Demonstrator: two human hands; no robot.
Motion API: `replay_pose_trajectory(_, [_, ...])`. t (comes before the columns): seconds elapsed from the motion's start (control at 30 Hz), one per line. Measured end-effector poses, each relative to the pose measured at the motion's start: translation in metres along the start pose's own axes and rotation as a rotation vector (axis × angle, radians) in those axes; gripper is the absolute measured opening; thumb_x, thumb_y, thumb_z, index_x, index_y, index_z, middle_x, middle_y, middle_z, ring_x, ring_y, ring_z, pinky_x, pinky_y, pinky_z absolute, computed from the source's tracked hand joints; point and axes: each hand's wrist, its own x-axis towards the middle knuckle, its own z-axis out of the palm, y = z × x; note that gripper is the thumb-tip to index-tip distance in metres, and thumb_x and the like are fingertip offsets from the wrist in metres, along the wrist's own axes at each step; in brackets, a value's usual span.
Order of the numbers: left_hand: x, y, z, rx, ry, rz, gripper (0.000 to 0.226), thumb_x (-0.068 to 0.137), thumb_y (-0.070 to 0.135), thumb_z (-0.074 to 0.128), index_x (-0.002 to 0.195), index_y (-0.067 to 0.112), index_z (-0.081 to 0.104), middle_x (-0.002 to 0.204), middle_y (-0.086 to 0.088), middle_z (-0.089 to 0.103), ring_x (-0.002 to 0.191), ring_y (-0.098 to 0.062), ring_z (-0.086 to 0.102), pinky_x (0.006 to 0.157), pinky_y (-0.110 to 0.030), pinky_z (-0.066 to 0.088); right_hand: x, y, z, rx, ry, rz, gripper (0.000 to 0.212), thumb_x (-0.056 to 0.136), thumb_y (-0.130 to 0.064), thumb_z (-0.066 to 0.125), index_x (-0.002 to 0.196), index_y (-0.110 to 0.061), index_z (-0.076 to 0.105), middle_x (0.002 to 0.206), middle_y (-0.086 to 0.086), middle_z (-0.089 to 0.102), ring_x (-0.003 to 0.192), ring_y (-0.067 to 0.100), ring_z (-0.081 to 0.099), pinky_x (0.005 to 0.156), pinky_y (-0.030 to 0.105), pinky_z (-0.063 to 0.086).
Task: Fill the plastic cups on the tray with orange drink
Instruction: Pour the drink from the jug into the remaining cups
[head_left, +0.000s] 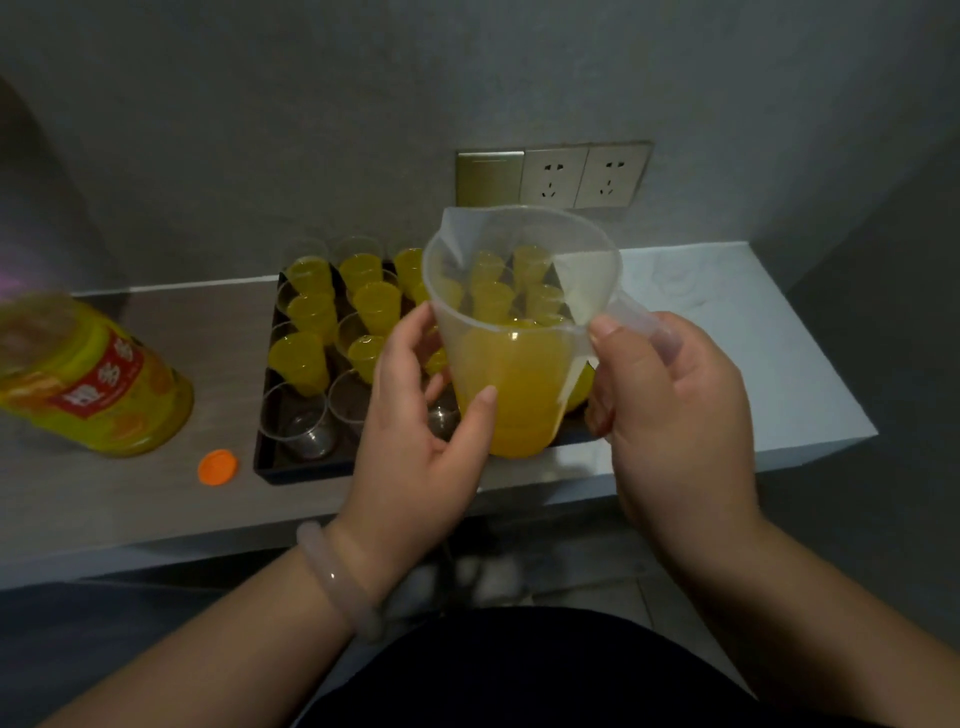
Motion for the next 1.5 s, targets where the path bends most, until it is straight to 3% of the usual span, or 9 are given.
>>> replay_pose_trajectory(0.13, [-0.019, -0.001, -0.004, -0.089, -0.070, -0.085, 0.068, 0.083, 0.031, 0.060, 0.143, 0.019, 0.030, 0.143, -0.006, 0.040, 0.131, -0.017, 0.045, 0.099, -0.034, 0.048, -0.021, 0.001, -0.002, -0.001, 0.057, 0.067, 0.041, 0.083, -0.048, 0.056, 0.071, -0.009, 0.054, 0.055, -0.005, 0.053, 0.050, 0.004, 0.050, 0.047, 0.021, 0.045])
replay_pose_trajectory(0.23, [-0.029, -0.003, -0.008, -0.074, -0.100, -0.123, 0.067, 0.083, 0.033, 0.060, 0.143, 0.021, 0.031, 0.141, -0.004, 0.043, 0.129, -0.017, 0.047, 0.100, -0.040, 0.048, -0.035, 0.003, 0.001, -0.002, 0.098, 0.109, 0.049, 0.085, -0.047, 0.058, 0.071, -0.001, 0.052, 0.053, -0.002, 0.050, 0.049, 0.007, 0.047, 0.044, 0.021, 0.042])
replay_pose_trajectory(0.37, [-0.037, -0.007, -0.014, -0.098, -0.127, -0.198, 0.068, 0.082, 0.034, 0.061, 0.142, 0.017, 0.034, 0.139, -0.003, 0.047, 0.128, -0.014, 0.049, 0.100, -0.042, 0.048, -0.048, 0.004, 0.008, -0.014, 0.141, 0.156, 0.036, 0.082, -0.037, 0.059, 0.067, -0.005, 0.051, 0.050, -0.007, 0.049, 0.044, 0.001, 0.046, 0.041, 0.016, 0.039])
replay_pose_trajectory(0.6, [-0.045, -0.009, -0.029, -0.113, -0.170, -0.304, 0.053, 0.086, 0.027, 0.065, 0.134, 0.016, 0.046, 0.125, 0.006, 0.061, 0.116, -0.005, 0.057, 0.090, -0.028, 0.054, -0.065, 0.008, 0.019, -0.020, 0.149, 0.233, 0.032, 0.084, -0.029, 0.065, 0.058, -0.013, 0.052, 0.047, -0.004, 0.050, 0.044, 0.003, 0.047, 0.042, 0.015, 0.040])
replay_pose_trajectory(0.8, [-0.047, -0.011, -0.033, -0.126, -0.210, -0.383, 0.066, 0.073, 0.032, 0.065, 0.134, 0.011, 0.048, 0.124, 0.001, 0.061, 0.103, 0.007, 0.061, 0.076, -0.014, 0.052, -0.073, 0.015, 0.022, -0.025, 0.126, 0.325, 0.034, 0.085, -0.026, 0.067, 0.058, -0.013, 0.051, 0.046, 0.001, 0.051, 0.044, 0.010, 0.050, 0.044, 0.019, 0.043])
replay_pose_trajectory(0.97, [-0.049, -0.018, -0.026, -0.156, -0.200, -0.427, 0.055, 0.078, 0.023, 0.066, 0.130, 0.012, 0.051, 0.122, 0.002, 0.062, 0.101, 0.008, 0.062, 0.074, -0.011, 0.050, -0.067, 0.017, 0.019, -0.067, 0.094, 0.370, 0.032, 0.078, -0.037, 0.063, 0.059, -0.013, 0.053, 0.047, 0.000, 0.052, 0.045, 0.009, 0.051, 0.045, 0.023, 0.044])
replay_pose_trajectory(1.1, [-0.050, -0.024, -0.018, -0.177, -0.210, -0.465, 0.060, 0.072, 0.036, 0.066, 0.128, 0.018, 0.053, 0.121, 0.005, 0.065, 0.113, -0.002, 0.059, 0.082, -0.014, 0.050, -0.060, 0.018, 0.013, -0.125, 0.050, 0.366, 0.037, 0.079, -0.038, 0.064, 0.066, -0.005, 0.057, 0.049, 0.003, 0.055, 0.045, 0.009, 0.050, 0.044, 0.023, 0.044])
replay_pose_trajectory(1.2, [-0.049, -0.027, -0.011, -0.190, -0.202, -0.484, 0.056, 0.073, 0.035, 0.066, 0.126, 0.020, 0.054, 0.119, 0.007, 0.066, 0.113, -0.006, 0.060, 0.084, -0.016, 0.050, -0.056, 0.020, 0.008, -0.138, 0.042, 0.366, 0.042, 0.077, -0.044, 0.064, 0.068, -0.003, 0.056, 0.050, 0.006, 0.053, 0.044, 0.009, 0.050, 0.042, 0.020, 0.044])
replay_pose_trajectory(1.5, [-0.042, -0.026, 0.004, -0.244, -0.219, -0.517, 0.045, 0.076, 0.029, 0.065, 0.120, 0.028, 0.056, 0.115, 0.014, 0.068, 0.110, -0.002, 0.061, 0.085, -0.013, 0.048, -0.041, 0.027, -0.005, -0.280, 0.047, 0.308, 0.042, 0.076, -0.050, 0.064, 0.069, -0.009, 0.056, 0.056, 0.007, 0.058, 0.049, 0.014, 0.054, 0.043, 0.022, 0.045])
